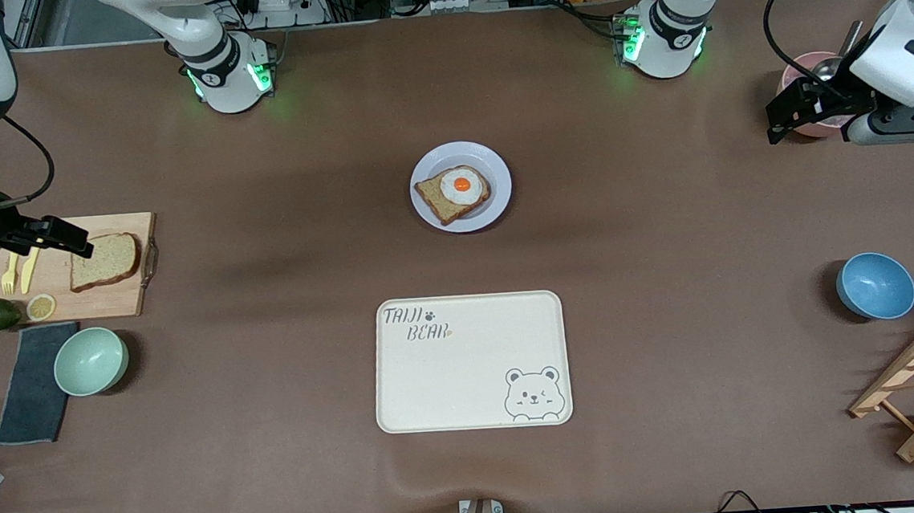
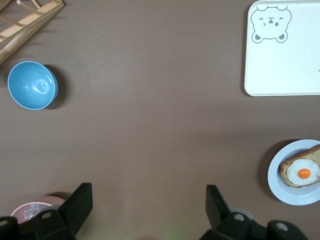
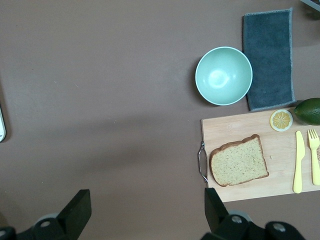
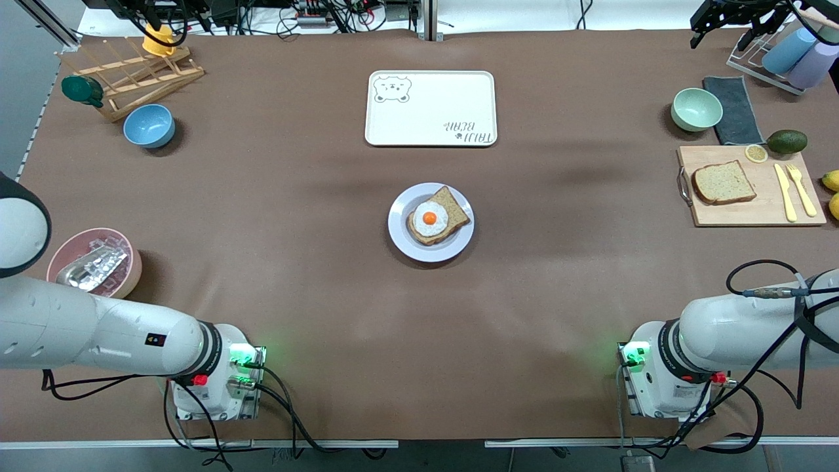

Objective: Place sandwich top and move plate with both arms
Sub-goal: 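Move the right gripper down over the bread slice on the cutting board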

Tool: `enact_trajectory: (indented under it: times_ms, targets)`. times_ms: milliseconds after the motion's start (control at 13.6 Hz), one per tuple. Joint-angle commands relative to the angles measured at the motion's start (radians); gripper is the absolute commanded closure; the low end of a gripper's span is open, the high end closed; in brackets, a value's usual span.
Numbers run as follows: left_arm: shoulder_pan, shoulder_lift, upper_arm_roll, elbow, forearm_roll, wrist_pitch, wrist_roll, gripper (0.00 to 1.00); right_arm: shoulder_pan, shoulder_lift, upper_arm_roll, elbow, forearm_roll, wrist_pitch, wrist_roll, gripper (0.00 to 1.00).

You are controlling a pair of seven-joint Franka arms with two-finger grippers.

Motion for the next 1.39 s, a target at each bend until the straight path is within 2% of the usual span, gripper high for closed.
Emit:
enact_trajectory:
  times_ms: [0,293,440,587,880,1100,1320]
  targets:
    - [0.02,0.03,-0.01,0.041,-0.015,-0.027,-0.006,0.0,-0.039,-0.003,0.011,-0.026,0.007,0.013,-0.021,0.0]
    - [0.022,0.018,-0.011,0.013,-0.028,-0.038,0.004,0.0,-0.139,-0.004,0.011,-0.119,0.045,0.103,-0.202,0.0]
    - [0.022,0.017,-0.01,0.002,-0.066,-0.04,0.003,0.0,-0.214,-0.003,0.011,-0.197,0.077,0.201,-0.341,0.0]
    - [0.02,0.014,-0.011,-0.019,-0.069,-0.038,0.003,0.0,-0.268,0.029,0.011,-0.239,0.079,0.269,-0.388,0.0]
    - [0.022,0.018,-0.01,-0.03,-0.11,-0.037,0.011,0.0,-0.337,0.166,0.009,-0.225,0.101,0.312,-0.535,0.0]
    - [0.022,0.018,-0.01,-0.048,-0.111,-0.032,0.011,0.0,-0.397,0.256,0.009,-0.213,0.107,0.398,-0.754,0.03]
    - [0.022,0.018,-0.01,-0.059,-0.111,-0.027,0.011,0.0,-0.447,0.351,0.011,-0.164,0.114,0.427,-0.877,0.1]
